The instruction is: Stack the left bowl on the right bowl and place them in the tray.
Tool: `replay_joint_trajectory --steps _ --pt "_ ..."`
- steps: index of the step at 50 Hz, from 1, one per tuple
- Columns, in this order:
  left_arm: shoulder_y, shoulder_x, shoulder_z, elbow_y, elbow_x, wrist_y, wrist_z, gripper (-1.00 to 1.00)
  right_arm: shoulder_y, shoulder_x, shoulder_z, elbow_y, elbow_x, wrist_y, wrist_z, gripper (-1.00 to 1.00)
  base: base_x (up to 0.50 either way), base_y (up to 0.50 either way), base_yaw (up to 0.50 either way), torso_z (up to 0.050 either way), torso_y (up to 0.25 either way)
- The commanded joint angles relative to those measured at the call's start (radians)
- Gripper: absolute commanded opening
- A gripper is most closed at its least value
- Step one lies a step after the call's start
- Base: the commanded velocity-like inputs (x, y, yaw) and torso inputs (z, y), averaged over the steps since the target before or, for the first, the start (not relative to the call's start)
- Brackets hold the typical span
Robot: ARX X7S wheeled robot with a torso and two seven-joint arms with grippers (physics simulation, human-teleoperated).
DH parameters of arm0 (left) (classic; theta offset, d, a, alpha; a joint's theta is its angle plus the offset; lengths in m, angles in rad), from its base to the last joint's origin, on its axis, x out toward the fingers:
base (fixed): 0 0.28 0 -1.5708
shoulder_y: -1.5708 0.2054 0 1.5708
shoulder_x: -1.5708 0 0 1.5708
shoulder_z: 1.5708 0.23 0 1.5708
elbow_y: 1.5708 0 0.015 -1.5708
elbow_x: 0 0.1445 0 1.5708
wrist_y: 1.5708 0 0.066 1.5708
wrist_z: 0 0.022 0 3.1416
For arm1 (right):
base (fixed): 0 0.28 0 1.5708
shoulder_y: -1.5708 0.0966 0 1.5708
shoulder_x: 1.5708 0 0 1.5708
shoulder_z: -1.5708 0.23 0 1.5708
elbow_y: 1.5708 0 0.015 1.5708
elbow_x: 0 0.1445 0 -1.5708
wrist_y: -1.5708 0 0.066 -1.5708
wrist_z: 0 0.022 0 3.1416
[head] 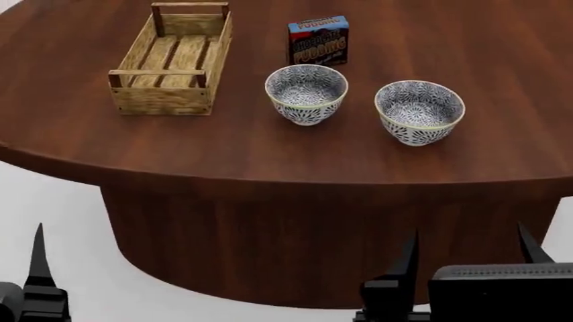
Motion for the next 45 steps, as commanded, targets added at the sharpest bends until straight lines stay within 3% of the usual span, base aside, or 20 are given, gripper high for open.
replay_joint_trajectory --steps 1,23,34,45 --pt "-0.005 -0.012 0.016 0.005 0.01 -0.002 -0.01 1.0 -0.004 0.002 -0.001 -0.005 0.005 -0.003 0.0 1.0 0.0 0.5 0.0 0.0 0.0" --pt "0.001 -0.018 0.009 0.0 0.007 0.01 -0.023 1.0 -0.017 -0.004 0.004 0.011 0.023 -0.021 -0.001 1.0 0.0 0.5 0.0 0.0 0.0" --pt "0.006 -0.017 0.006 -0.004 0.0 0.017 -0.027 1.0 -0.009 -0.02 0.008 0.001 0.056 -0.035 -0.021 1.0 0.0 0.0 0.0 0.0 0.0" --pt "0.011 -0.011 -0.007 0.012 -0.021 0.006 -0.016 1.0 0.017 -0.01 -0.015 0.011 0.051 0.009 -0.017 1.0 0.5 0.0 0.0 0.0 0.0"
